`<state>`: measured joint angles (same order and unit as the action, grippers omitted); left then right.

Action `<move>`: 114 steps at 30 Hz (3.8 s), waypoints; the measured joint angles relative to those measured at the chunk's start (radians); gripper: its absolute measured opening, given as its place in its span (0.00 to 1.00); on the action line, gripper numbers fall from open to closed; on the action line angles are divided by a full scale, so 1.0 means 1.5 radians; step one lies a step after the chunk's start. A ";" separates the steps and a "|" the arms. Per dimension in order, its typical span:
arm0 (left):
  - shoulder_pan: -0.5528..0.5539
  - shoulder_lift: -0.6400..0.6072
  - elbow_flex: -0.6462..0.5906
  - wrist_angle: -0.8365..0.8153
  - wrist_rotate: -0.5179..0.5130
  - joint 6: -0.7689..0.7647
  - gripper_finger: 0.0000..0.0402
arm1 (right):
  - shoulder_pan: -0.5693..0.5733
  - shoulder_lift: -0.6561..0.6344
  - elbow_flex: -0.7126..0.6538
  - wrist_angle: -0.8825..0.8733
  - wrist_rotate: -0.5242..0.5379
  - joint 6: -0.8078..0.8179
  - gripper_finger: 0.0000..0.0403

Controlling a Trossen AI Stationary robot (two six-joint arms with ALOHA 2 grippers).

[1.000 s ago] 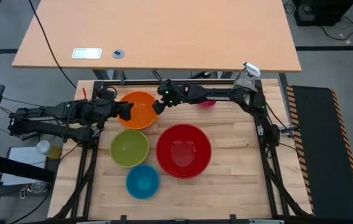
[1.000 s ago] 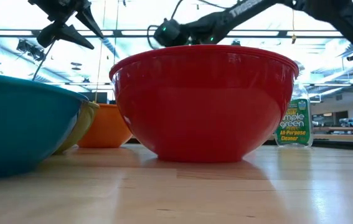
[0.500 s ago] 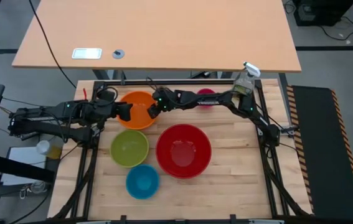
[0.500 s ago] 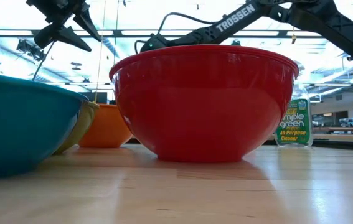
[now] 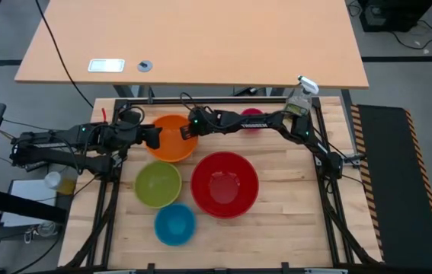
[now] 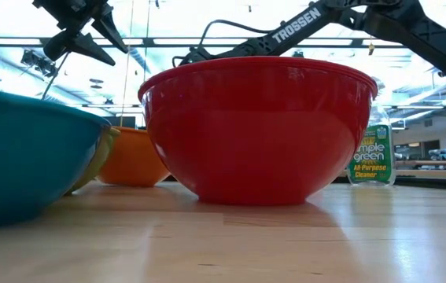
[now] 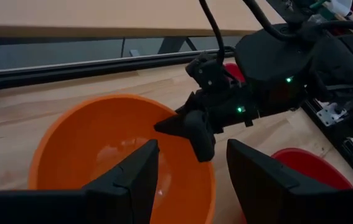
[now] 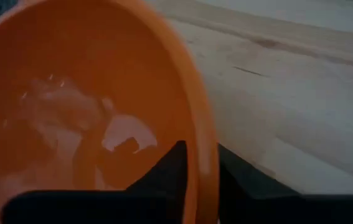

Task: Nest bowls inside each other by size order
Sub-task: Stack the orange bowl on top of the red bowl, then stack the green bowl on top of the orange bowl

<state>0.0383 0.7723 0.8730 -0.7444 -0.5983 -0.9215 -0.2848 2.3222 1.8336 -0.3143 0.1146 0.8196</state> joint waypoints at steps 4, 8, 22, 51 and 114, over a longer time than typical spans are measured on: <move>0.000 0.000 0.000 0.000 0.008 0.000 0.48 | -0.007 0.000 -0.001 -0.007 -0.007 0.017 0.06; 0.000 0.000 0.000 0.000 0.013 0.001 0.48 | -0.014 0.001 -0.001 -0.005 -0.010 0.043 0.04; -0.015 -0.027 -0.001 -0.001 0.060 0.068 0.48 | -0.039 -0.022 -0.001 -0.023 -0.102 0.008 0.06; -0.149 -0.079 -0.175 0.439 0.001 0.277 0.48 | -0.026 -0.300 -0.001 -0.346 -0.179 -0.214 0.08; -0.113 0.071 -0.174 0.462 0.234 0.148 0.48 | 0.134 -0.355 -0.148 -0.508 -0.071 -0.215 0.49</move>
<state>-0.1312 0.8787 0.6113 -0.0513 -0.2480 -0.6993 -0.0835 1.7905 1.6114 -1.0766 0.0075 0.4968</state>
